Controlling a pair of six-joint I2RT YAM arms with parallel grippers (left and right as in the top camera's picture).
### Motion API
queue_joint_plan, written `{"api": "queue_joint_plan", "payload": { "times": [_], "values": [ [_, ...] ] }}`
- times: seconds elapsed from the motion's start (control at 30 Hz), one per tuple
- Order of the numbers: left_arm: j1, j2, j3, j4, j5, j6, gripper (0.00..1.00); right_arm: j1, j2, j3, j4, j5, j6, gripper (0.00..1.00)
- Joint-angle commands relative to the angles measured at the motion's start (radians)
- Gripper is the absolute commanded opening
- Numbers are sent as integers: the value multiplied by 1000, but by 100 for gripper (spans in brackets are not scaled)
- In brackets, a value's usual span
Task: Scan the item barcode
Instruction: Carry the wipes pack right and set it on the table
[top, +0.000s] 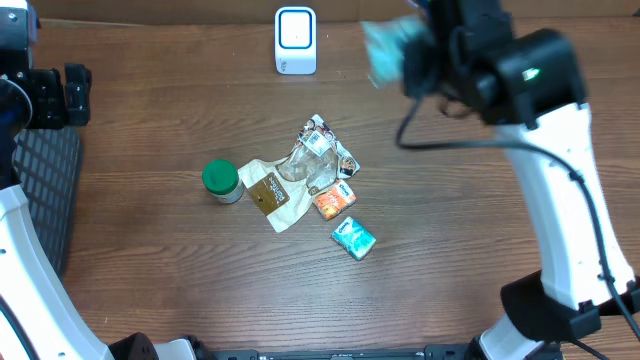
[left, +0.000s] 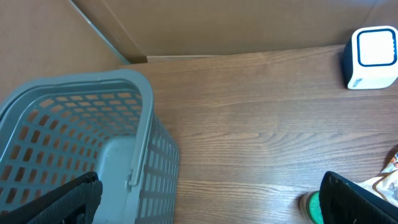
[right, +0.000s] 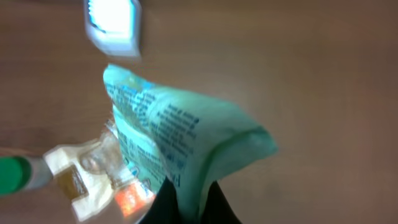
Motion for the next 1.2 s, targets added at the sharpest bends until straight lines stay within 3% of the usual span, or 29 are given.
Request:
{"api": "queue_joint_plan", "payload": {
  "times": [0.0,0.23,0.57,0.87,0.9,0.97,1.03,1.17],
  "values": [
    [5,-1,3,1,3,15,100,-157,30,-39,-109,-121,245,4],
    [5,-1,3,1,3,15,100,-401,35,-324,-27,-291,199,4],
    [5,-1,3,1,3,15,100,-611,35,-857,422,-432,197,4],
    [5,-1,3,1,3,15,99,-690,35,-1018,580,-427,201,4],
    [5,-1,3,0,3,15,100,-695,35,-1021,588,-427,201,8],
    [5,-1,3,0,3,15,99,-700,35,-1020,591,-427,199,35],
    [5,-1,3,1,3,15,100,-700,35,-1018,587,-428,167,53],
    [5,-1,3,1,3,15,100,-701,35,-962,515,-428,128,58]
  ]
}}
